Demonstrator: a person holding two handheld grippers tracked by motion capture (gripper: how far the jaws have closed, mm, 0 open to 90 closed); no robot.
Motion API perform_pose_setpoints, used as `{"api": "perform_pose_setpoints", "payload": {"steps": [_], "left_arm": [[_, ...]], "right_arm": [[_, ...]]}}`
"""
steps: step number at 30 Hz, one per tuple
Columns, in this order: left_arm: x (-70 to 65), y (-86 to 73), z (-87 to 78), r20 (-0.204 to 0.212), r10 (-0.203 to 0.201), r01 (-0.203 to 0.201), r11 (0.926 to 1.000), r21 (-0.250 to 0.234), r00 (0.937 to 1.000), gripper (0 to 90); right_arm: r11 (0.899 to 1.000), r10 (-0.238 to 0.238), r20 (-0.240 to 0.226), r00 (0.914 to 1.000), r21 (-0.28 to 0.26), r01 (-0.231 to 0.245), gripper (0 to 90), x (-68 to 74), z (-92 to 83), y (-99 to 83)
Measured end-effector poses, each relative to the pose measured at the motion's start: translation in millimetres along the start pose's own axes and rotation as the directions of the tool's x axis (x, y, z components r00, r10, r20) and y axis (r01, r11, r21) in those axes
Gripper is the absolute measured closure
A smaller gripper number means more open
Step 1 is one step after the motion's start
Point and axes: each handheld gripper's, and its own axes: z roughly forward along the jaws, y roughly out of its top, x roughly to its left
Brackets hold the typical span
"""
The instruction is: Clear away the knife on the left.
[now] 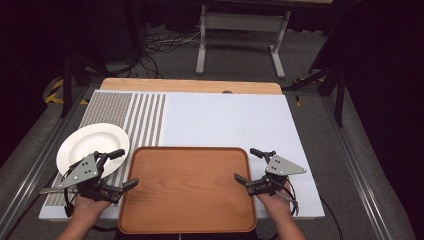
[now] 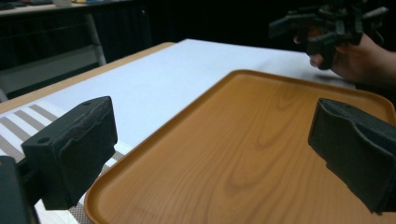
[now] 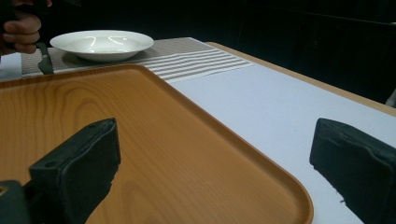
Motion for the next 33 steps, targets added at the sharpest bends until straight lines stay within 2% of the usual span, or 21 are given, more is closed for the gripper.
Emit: {"api": "perform_pose_setpoints", "payload": {"steps": [3,6,11,15,21,25,26,30,32,33], "left_arm": [[1.1,5.2,-3.1,0.024,0.016,-0.017,0.9991,0.039,0.9996,2.4],[3.9,10.9,-7.6,0.043,0.048,-0.051,0.9954,0.081,0.9979,3.1],[7.4,15.6,-15.1,0.048,0.066,-0.072,0.9889,0.13,0.9967,4.3],[9.9,20.9,-23.5,0.048,0.096,-0.104,0.9772,0.185,0.9942,6.1],[15.7,24.6,-33.1,0.075,0.121,-0.138,0.9483,0.286,0.9898,9.2],[17.4,25.8,-38.6,0.084,0.141,-0.161,0.9301,0.33,0.9865,10.3],[17.4,25.8,-38.6,0.084,0.141,-0.161,0.9301,0.33,0.9865,10.6],[20.1,26.9,-41.8,0.099,0.152,-0.179,0.9095,0.375,0.9834,11.0],[21.7,27.4,-43.7,0.107,0.163,-0.194,0.8884,0.416,0.9807,12.3],[22.2,27.5,-44.3,0.11,0.165,-0.197,0.8834,0.425,0.9801,13.1]], "right_arm": [[1.0,-0.001,-0.002,1.0,-0.001,0.001,2.3,0.2,0.3,0.1],[1.0,-0.002,-0.006,1.0,-0.001,0.002,2.3,0.3,0.4,0.0],[1.0,-0.003,-0.008,1.0,0.001,0.003,2.3,0.5,0.4,-0.1],[1.0,0.001,-0.008,1.0,0.004,-0.001,2.4,0.6,0.3,-0.2],[1.0,0.003,-0.009,1.0,0.006,-0.002,2.4,0.7,-0.1,-0.2],[1.0,0.001,-0.012,0.9999,0.008,-0.001,2.5,0.9,0.5,-0.3],[1.0,0.002,-0.013,0.9999,0.009,-0.002,2.5,0.8,0.5,-0.3],[1.0,0.002,-0.013,0.9999,0.01,-0.002,2.5,0.9,0.5,-0.4],[1.0,0.004,-0.013,0.9999,0.011,-0.003,2.5,0.9,0.5,-0.6],[1.0,0.002,-0.018,0.9998,0.013,-0.002,2.4,0.6,0.9,-0.7]]}}
